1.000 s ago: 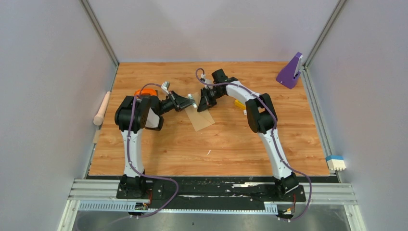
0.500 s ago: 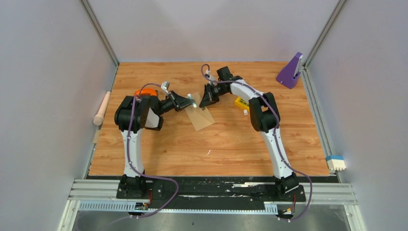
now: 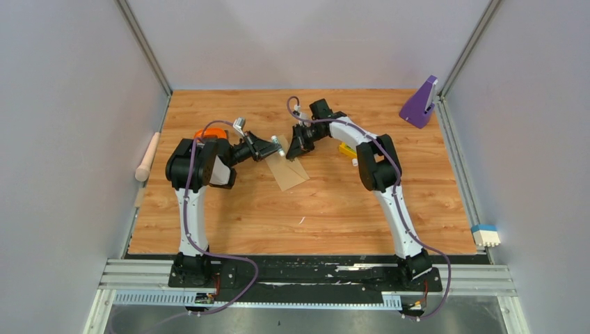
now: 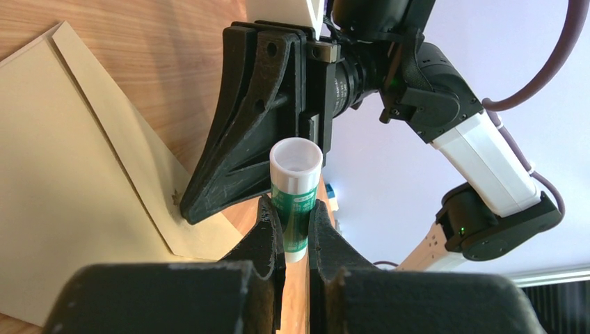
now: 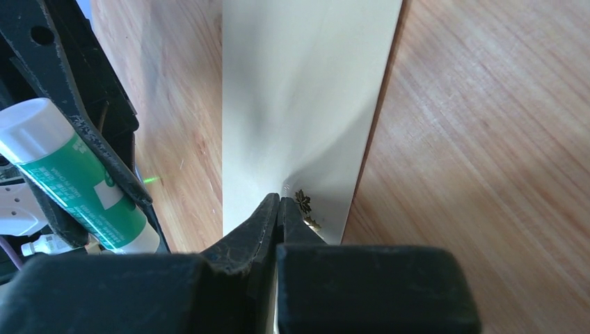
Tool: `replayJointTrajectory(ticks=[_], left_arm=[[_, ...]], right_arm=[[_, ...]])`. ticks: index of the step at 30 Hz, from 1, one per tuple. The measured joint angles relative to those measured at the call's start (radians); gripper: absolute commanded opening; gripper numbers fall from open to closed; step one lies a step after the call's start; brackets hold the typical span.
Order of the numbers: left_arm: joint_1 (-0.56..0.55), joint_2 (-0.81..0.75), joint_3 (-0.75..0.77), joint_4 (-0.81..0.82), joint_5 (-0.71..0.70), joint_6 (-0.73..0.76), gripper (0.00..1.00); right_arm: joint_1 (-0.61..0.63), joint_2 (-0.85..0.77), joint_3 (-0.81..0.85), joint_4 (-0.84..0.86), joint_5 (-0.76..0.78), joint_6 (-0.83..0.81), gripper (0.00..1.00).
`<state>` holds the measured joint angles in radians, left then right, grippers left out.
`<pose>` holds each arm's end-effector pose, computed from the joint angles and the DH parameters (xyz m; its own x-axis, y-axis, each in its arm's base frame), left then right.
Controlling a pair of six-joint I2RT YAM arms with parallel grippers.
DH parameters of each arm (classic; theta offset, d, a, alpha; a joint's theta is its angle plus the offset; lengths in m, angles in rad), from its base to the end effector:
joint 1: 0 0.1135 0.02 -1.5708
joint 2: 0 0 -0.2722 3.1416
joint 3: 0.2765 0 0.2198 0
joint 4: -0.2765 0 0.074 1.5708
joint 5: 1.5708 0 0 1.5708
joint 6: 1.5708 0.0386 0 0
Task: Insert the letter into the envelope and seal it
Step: Seal the envelope flap on the envelope.
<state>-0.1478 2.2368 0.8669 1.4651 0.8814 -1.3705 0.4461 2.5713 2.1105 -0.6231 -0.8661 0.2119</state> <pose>0.3787 -0.0865 0.1417 -0.8177 -0.5085 -0.2699 0.2619 0.0889 -0.9610 0.4488 0.2472 0.1327 -0.9059 -0.2822 -0.3158 -0.4199 0.5012 0.7566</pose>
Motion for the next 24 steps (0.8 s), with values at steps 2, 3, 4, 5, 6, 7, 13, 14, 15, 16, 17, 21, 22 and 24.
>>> replayJointTrajectory(ticks=[2,3,4,5,6,7,13,14,15,16,17,21,22,24], left_arm=[[0.000,0.000,0.000,0.000,0.000,0.000,0.00],[0.000,0.000,0.000,0.000,0.000,0.000,0.00],[0.000,0.000,0.000,0.000,0.000,0.000,0.00],[0.000,0.000,0.000,0.000,0.000,0.000,0.00],[0.000,0.000,0.000,0.000,0.000,0.000,0.00],[0.000,0.000,0.000,0.000,0.000,0.000,0.00],[0.014,0.000,0.000,0.000,0.000,0.000,0.00],[0.021,0.000,0.000,0.000,-0.001,0.000,0.00],[0.027,0.000,0.000,0.000,-0.001,0.000,0.00],[0.035,0.000,0.000,0.000,-0.002,-0.001,0.00],[0.045,0.000,0.000,0.000,-0.002,-0.001,0.00],[0.108,0.000,0.000,-0.010,-0.001,0.001,0.00],[0.119,0.000,0.000,-0.021,0.000,0.010,0.00],[0.146,-0.007,0.000,-0.088,0.002,0.049,0.00]], right_arm=[[0.000,0.000,0.002,0.002,-0.010,0.003,0.00],[-0.001,0.000,0.002,0.006,-0.018,0.006,0.00],[-0.002,0.000,0.003,0.008,-0.026,0.009,0.00],[-0.002,0.000,0.006,0.013,-0.035,0.013,0.00],[-0.003,0.000,0.009,0.016,-0.044,0.017,0.00],[-0.003,0.000,0.012,0.021,-0.053,0.022,0.00],[-0.003,0.000,0.018,0.046,-0.076,0.034,0.00],[-0.003,0.000,0.016,0.047,-0.075,0.035,0.00],[-0.003,0.000,0.015,0.049,-0.075,0.038,0.00],[-0.003,0.000,0.011,0.053,-0.075,0.038,0.00],[-0.003,0.000,0.005,0.056,-0.075,0.038,0.00],[0.002,0.009,-0.018,0.053,-0.071,0.037,0.00],[0.004,0.014,-0.018,0.051,-0.072,0.039,0.00],[0.007,0.018,-0.018,0.048,-0.073,0.037,0.00]])
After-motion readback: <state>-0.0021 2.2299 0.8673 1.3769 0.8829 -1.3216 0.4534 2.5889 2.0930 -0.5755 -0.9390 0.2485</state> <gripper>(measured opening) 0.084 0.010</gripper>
